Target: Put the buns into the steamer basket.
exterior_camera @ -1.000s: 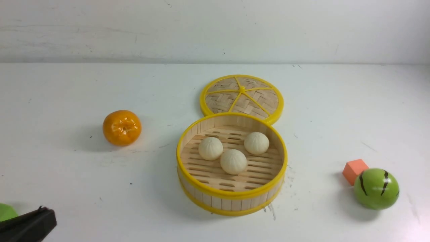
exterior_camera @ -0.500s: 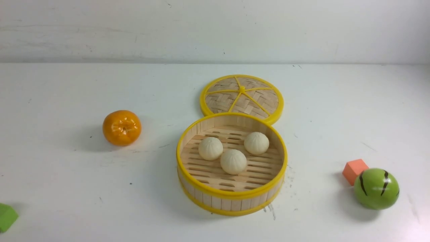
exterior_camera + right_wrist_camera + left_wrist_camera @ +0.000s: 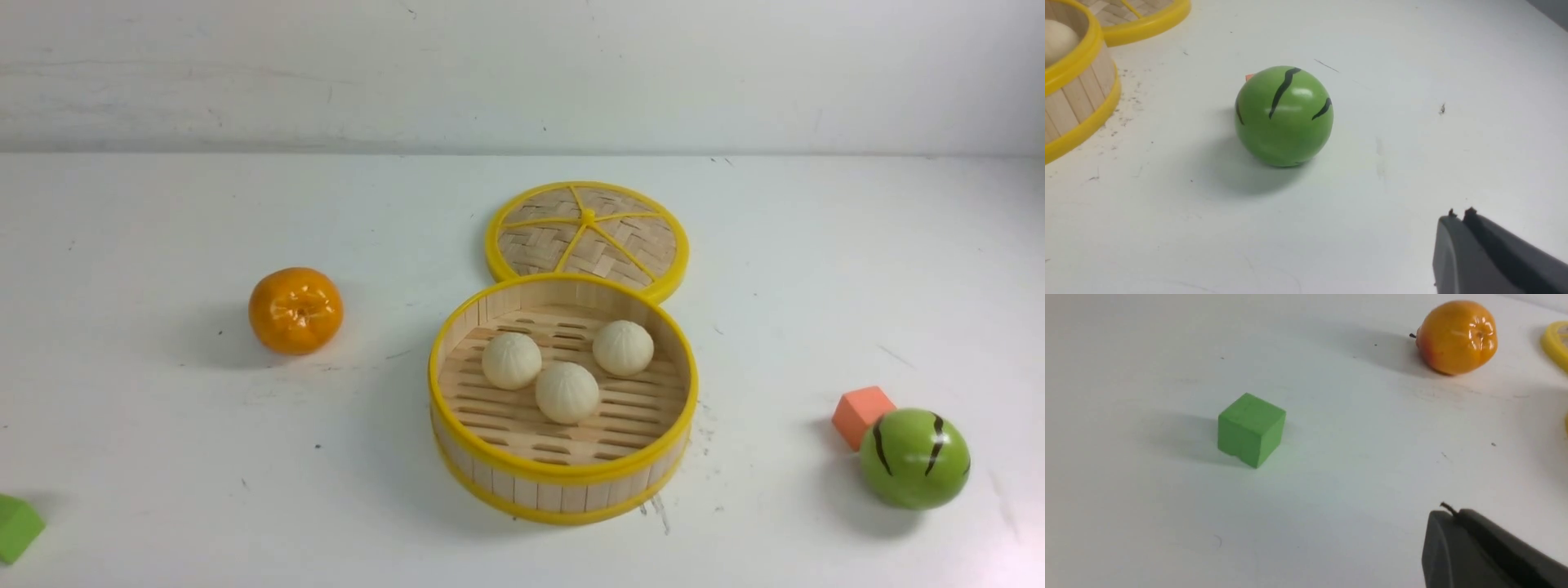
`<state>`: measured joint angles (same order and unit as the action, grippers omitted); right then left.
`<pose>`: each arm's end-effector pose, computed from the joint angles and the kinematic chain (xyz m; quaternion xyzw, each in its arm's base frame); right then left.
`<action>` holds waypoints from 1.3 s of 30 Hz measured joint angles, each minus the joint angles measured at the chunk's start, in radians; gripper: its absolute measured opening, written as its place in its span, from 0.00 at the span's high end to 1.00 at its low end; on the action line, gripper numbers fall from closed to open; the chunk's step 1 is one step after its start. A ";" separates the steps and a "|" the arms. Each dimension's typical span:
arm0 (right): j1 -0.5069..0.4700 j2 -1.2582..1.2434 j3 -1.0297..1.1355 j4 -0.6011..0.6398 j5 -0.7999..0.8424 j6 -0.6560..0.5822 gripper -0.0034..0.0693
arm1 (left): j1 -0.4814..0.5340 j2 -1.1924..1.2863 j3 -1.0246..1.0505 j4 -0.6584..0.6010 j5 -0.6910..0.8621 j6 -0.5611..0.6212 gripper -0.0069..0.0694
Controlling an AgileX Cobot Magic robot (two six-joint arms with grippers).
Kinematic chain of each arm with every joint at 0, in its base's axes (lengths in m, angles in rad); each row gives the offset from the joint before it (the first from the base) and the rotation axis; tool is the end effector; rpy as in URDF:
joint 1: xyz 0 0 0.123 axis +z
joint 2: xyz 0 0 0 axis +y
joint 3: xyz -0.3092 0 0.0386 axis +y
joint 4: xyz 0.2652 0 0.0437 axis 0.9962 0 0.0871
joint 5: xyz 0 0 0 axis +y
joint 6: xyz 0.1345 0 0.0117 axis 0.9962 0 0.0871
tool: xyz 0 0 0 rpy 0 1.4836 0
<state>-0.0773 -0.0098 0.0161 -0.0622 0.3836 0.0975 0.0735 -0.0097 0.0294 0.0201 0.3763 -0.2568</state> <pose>0.0843 -0.0097 0.1604 0.0540 0.8036 -0.0205 0.5924 0.0848 0.0072 0.1560 -0.1274 0.7973 -0.0455 0.5882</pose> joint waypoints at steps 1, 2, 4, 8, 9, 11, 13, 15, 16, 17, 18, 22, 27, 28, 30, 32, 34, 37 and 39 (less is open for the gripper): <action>0.000 0.000 0.000 0.000 0.000 0.000 0.92 | 0.000 0.000 0.000 0.001 0.003 0.013 0.93; 0.000 0.000 0.000 0.000 0.000 0.000 0.92 | 0.000 0.000 0.000 0.002 0.003 0.023 0.93; 0.000 0.000 0.000 0.000 0.001 0.000 0.92 | 0.000 0.000 0.000 0.002 0.003 0.030 0.93; 0.000 0.000 0.000 0.000 0.001 0.000 0.92 | 0.000 0.000 0.000 0.002 0.003 0.031 0.93; 0.000 0.000 0.000 0.000 0.001 0.000 0.92 | 0.000 0.000 0.000 0.002 0.003 0.032 0.93; 0.000 0.000 0.000 0.000 0.001 0.000 0.92 | 0.000 0.000 0.000 0.002 0.003 0.034 0.93; 0.000 0.000 0.000 0.000 0.001 0.000 0.92 | 0.000 0.000 0.000 0.002 0.003 0.034 0.93; 0.000 0.000 0.000 0.000 0.001 0.000 0.92 | 0.000 0.000 0.000 0.002 0.003 0.034 0.93; 0.000 0.000 0.000 0.000 0.001 0.000 0.92 | 0.000 0.000 0.000 0.002 0.004 0.034 0.93; 0.000 0.000 0.000 0.000 0.001 0.000 0.92 | 0.000 0.000 0.000 0.002 0.004 0.034 0.93; 0.000 0.000 0.000 0.000 0.001 0.000 0.92 | 0.000 0.000 0.000 0.002 0.004 0.034 0.93; 0.000 0.000 0.000 0.000 0.001 0.000 0.91 | 0.000 0.000 0.000 0.002 0.005 0.034 0.93; 0.000 0.000 0.000 0.000 0.001 0.000 0.91 | 0.000 0.000 0.000 0.002 0.005 0.034 0.93; 0.000 0.000 0.000 0.000 0.001 0.000 0.91 | 0.000 0.000 0.000 0.002 0.005 0.034 0.93; 0.000 0.000 0.000 0.000 0.001 0.000 0.91 | 0.000 0.000 0.000 0.002 0.005 0.034 0.93; 0.000 0.000 0.000 0.000 0.001 0.000 0.90 | 0.000 0.000 0.000 0.002 0.005 0.034 0.93; 0.000 0.000 0.000 0.000 0.001 0.000 0.90 | 0.000 0.000 0.000 0.002 0.005 0.034 0.93; 0.000 0.000 0.000 0.000 0.001 0.000 0.90 | 0.000 0.000 0.000 0.002 0.005 0.034 0.93; 0.000 0.000 0.000 0.000 0.001 0.000 0.90 | 0.000 0.000 0.000 0.002 0.005 0.034 0.93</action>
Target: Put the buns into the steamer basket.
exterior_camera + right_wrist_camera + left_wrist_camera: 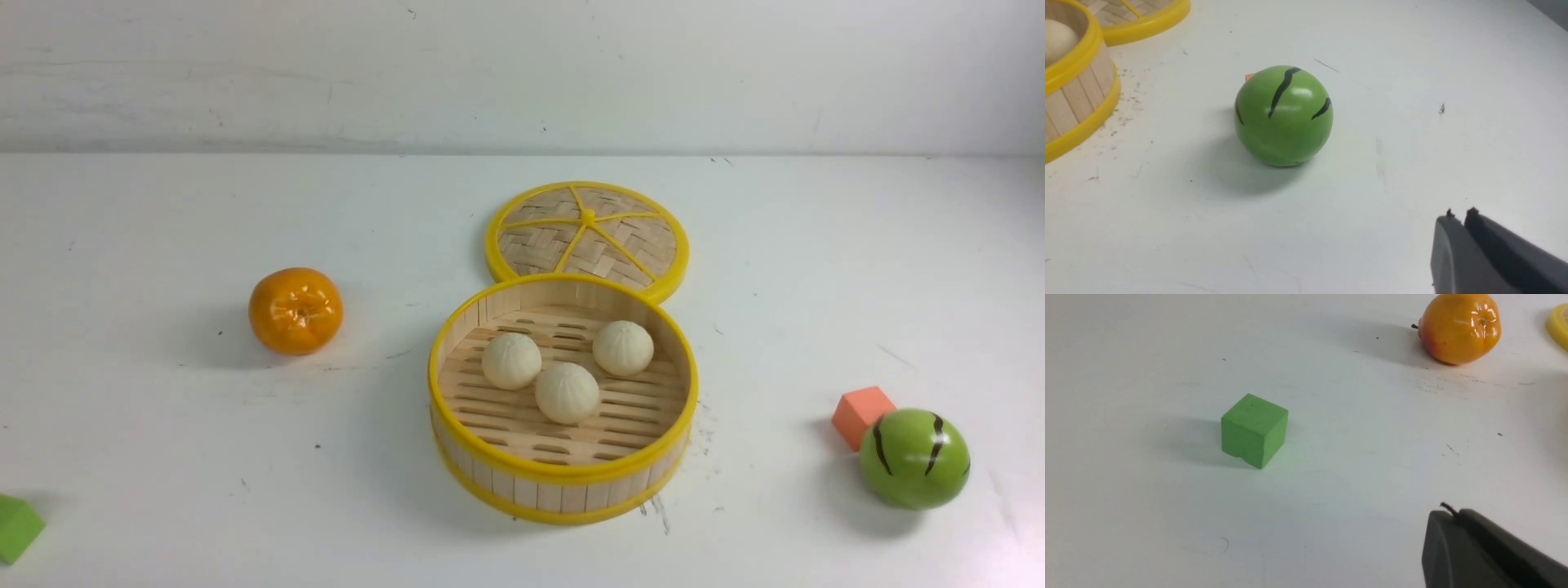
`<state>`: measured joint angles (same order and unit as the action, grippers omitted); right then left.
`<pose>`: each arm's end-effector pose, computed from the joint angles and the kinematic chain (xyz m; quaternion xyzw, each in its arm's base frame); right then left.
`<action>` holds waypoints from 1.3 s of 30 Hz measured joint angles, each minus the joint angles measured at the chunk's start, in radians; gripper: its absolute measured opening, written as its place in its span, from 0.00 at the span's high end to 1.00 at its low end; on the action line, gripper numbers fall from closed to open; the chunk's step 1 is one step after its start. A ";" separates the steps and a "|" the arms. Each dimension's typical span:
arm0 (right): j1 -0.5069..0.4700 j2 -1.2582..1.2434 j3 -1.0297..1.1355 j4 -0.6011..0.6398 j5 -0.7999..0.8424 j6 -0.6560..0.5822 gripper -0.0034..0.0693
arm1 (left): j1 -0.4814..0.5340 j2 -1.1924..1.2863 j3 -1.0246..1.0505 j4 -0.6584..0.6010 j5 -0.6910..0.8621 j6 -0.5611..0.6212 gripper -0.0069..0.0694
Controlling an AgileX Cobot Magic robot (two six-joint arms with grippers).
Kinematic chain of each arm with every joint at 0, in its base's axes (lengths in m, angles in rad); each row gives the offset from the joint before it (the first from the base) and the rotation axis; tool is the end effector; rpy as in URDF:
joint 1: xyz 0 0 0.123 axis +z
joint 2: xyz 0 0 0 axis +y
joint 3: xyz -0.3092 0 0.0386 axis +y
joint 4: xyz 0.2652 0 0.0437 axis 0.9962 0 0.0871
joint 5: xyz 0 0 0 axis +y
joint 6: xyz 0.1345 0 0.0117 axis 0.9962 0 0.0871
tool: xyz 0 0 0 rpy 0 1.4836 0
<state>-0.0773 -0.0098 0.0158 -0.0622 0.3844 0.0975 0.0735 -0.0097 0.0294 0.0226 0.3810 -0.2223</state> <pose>0.0842 -0.0097 0.1604 0.0540 0.8037 -0.0205 0.5922 0.0845 0.0074 0.1554 -0.1132 0.8008 -0.0342 0.5871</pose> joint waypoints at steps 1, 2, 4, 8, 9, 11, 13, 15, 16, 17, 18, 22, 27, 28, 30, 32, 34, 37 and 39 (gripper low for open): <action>0.000 0.000 0.000 0.000 0.000 0.000 0.90 | 0.000 0.000 0.000 0.000 0.000 0.000 0.93; 0.000 0.000 0.000 0.000 0.000 0.000 0.89 | 0.000 0.000 0.000 0.000 0.000 0.000 0.93; 0.000 0.000 0.000 0.000 0.000 0.000 0.89 | 0.000 0.000 0.000 0.000 0.000 0.001 0.93; 0.000 0.000 0.000 0.000 0.000 0.000 0.89 | 0.000 0.000 0.000 0.000 0.001 0.001 0.93; 0.000 0.000 0.000 0.000 0.000 0.000 0.89 | 0.000 0.000 0.000 0.000 0.001 0.001 0.93; 0.000 0.000 0.000 0.000 0.000 0.000 0.88 | 0.000 0.000 0.000 0.000 0.002 0.001 0.93; 0.000 0.000 0.000 0.000 0.000 0.000 0.88 | 0.000 0.000 0.000 0.000 0.002 0.001 0.93; 0.000 0.000 0.000 0.000 0.000 0.000 0.88 | 0.000 0.000 0.000 0.000 0.002 0.001 0.93; 0.000 0.000 0.000 0.000 0.000 0.000 0.88 | 0.000 0.000 0.000 0.000 0.002 0.001 0.93; 0.000 0.000 0.000 0.000 0.000 0.000 0.88 | 0.000 0.000 0.000 0.000 0.002 0.001 0.93; 0.000 0.000 0.000 0.000 0.000 0.000 0.88 | 0.000 0.000 0.000 0.000 0.002 0.001 0.93; 0.000 0.000 0.000 0.000 0.000 0.000 0.88 | 0.000 0.000 0.000 0.000 0.002 0.001 0.92; 0.000 0.000 0.000 0.000 0.000 0.000 0.88 | 0.000 0.000 0.000 0.000 0.002 0.001 0.91; 0.000 0.000 0.000 0.000 0.000 0.000 0.88 | 0.000 0.000 0.000 0.000 0.002 0.001 0.91; 0.000 0.000 0.000 0.000 0.000 0.000 0.88 | 0.000 0.000 0.000 0.000 0.002 0.001 0.91; 0.000 0.000 0.000 0.000 0.000 0.000 0.88 | 0.000 0.000 0.000 0.000 0.002 0.001 0.91; 0.000 0.000 0.000 0.000 0.000 0.000 0.87 | 0.000 0.000 0.000 0.000 0.002 0.001 0.91; 0.000 0.000 0.000 0.000 0.000 0.000 0.86 | 0.000 0.000 0.000 0.000 0.002 0.002 0.91; 0.000 0.000 0.000 0.000 0.000 0.000 0.86 | 0.000 0.000 0.000 0.000 0.002 0.002 0.91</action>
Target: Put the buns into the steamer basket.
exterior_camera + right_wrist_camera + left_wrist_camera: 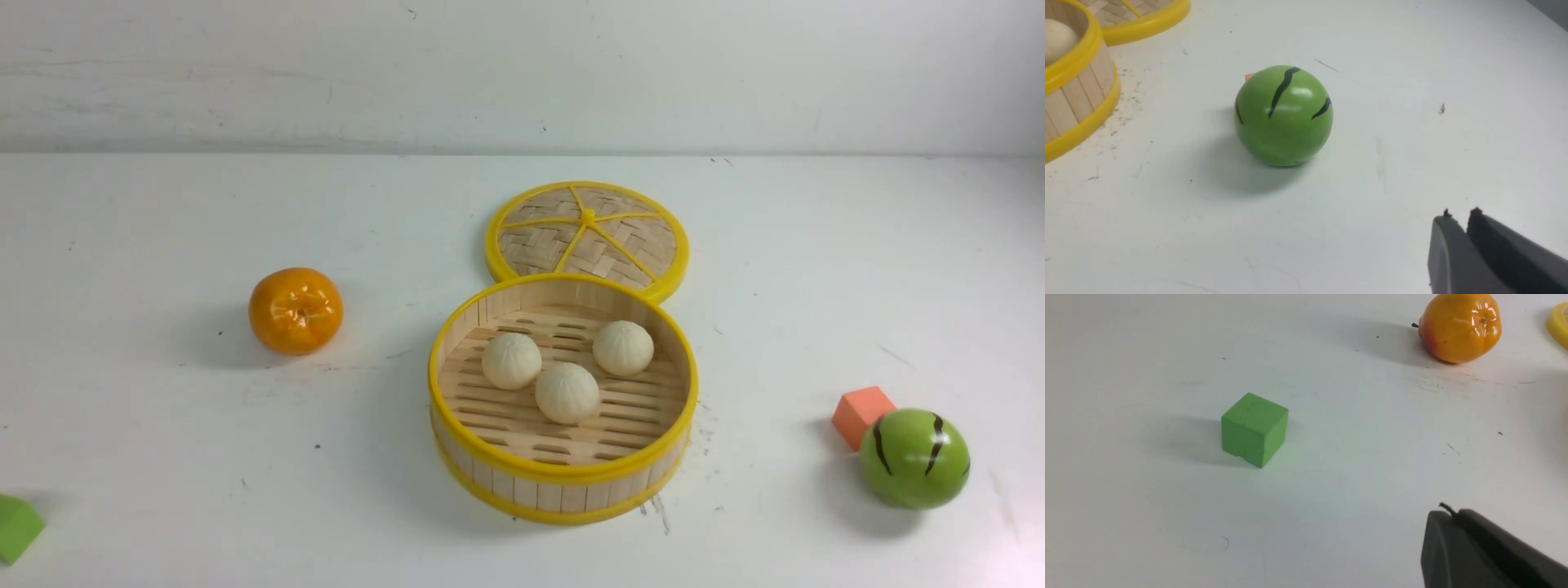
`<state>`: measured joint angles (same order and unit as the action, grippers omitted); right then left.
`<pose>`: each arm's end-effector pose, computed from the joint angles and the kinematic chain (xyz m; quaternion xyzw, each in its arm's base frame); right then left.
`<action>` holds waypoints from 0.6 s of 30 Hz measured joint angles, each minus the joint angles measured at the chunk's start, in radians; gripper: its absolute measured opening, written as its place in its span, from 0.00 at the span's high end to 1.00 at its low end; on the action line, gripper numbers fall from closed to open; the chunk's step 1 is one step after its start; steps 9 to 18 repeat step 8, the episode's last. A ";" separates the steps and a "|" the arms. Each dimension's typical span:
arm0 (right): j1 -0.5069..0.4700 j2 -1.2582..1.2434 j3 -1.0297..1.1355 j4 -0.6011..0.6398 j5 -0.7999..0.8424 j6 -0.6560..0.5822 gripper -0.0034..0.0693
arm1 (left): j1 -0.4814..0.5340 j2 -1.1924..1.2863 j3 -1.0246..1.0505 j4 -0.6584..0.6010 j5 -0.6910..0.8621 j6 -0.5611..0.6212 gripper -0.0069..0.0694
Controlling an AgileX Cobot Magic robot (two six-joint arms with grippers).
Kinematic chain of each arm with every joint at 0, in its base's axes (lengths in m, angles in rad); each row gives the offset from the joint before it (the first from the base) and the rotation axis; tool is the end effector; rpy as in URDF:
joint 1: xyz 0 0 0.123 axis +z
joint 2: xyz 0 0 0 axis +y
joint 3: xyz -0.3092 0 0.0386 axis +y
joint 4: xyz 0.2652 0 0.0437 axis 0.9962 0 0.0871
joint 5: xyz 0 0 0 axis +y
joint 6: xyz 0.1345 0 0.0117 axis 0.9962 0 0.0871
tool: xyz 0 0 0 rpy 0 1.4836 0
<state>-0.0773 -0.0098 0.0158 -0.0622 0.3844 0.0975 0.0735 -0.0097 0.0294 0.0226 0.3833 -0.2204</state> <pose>0.0842 -0.0097 0.1604 0.0540 0.8037 -0.0205 0.5922 0.0844 0.0074 0.1551 -0.1126 0.8016 -0.0335 0.5862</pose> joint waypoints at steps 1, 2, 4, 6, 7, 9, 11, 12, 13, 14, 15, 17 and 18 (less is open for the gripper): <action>0.000 0.000 0.000 0.000 0.000 0.000 0.85 | 0.000 0.000 0.000 0.000 0.000 0.000 0.91; 0.000 0.000 0.000 0.000 0.000 0.000 0.85 | 0.000 0.000 0.000 0.000 0.000 0.000 0.91; 0.000 0.000 0.000 0.000 0.000 0.000 0.85 | 0.000 0.000 0.000 0.000 0.000 0.000 0.90; 0.000 0.000 0.000 0.000 0.000 0.000 0.85 | 0.000 0.000 0.000 0.000 0.000 0.000 0.90; 0.000 0.000 0.000 0.000 0.000 0.000 0.84 | 0.000 0.000 0.000 0.000 0.000 0.000 0.90; 0.000 0.000 0.000 0.000 0.000 0.000 0.84 | 0.000 0.000 0.000 0.000 0.000 0.000 0.90; 0.000 0.000 0.000 0.000 0.000 0.000 0.84 | 0.000 0.000 0.000 0.000 0.000 0.000 0.90; 0.000 0.000 0.000 0.000 0.000 0.000 0.84 | 0.000 0.000 0.000 0.000 0.000 0.000 0.90; 0.000 0.000 0.000 0.000 0.000 0.000 0.84 | 0.000 0.000 0.000 0.000 0.000 0.000 0.90; 0.000 0.000 0.000 0.000 0.000 0.000 0.84 | 0.000 0.000 0.000 0.000 0.000 0.000 0.90; 0.000 0.000 0.000 0.000 0.000 0.000 0.84 | 0.000 0.000 0.000 0.000 0.000 0.000 0.90; 0.000 0.000 0.000 0.000 0.000 0.000 0.84 | 0.000 0.000 0.000 0.000 0.000 0.000 0.90; 0.000 0.000 0.000 0.000 0.000 0.000 0.84 | 0.000 0.000 0.000 0.000 0.000 0.000 0.90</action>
